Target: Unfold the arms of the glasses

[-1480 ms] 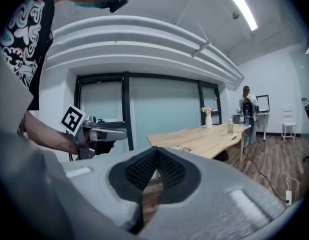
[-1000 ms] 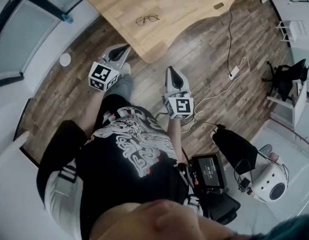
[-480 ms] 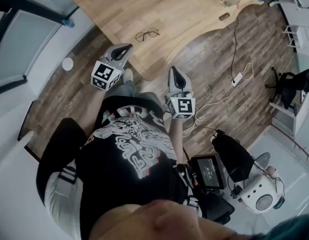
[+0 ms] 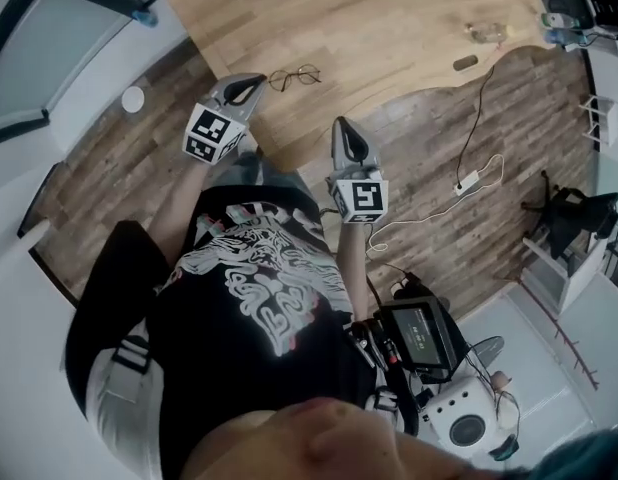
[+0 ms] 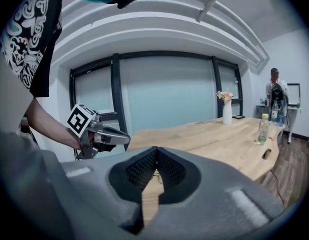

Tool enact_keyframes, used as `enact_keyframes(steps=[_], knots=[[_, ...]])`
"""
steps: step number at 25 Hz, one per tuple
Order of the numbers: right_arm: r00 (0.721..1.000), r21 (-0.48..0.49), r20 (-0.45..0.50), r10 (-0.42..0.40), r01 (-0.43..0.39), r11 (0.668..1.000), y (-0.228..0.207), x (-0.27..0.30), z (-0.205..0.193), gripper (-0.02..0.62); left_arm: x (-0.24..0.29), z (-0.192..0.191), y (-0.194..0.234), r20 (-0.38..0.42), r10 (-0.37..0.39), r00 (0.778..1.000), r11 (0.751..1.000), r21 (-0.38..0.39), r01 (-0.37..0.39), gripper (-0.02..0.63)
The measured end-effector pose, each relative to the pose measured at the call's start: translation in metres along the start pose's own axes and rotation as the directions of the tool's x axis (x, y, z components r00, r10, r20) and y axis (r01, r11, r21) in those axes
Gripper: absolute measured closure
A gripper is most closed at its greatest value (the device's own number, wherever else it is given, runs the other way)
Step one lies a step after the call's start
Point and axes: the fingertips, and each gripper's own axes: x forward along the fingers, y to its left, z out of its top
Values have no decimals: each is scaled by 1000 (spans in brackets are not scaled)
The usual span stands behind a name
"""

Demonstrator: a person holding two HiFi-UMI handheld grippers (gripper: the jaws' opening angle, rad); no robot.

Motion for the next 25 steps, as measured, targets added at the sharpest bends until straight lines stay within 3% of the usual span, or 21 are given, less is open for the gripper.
enact_keyframes(steps=[4,15,25], knots=[[997,-1,12,76,-76,997,-21,22,9,597,12,5,6,-19,38,999,999,0,-38,617],[967,-58,-73,243,-248,967,-41,64,-5,595,33,7,18,-46,139,989,989,-46,-141,617],[942,-102,-129,309,-322,941,-46,89,-14,595,44,-19,22,-102,150,983,983,-94,-160,617]])
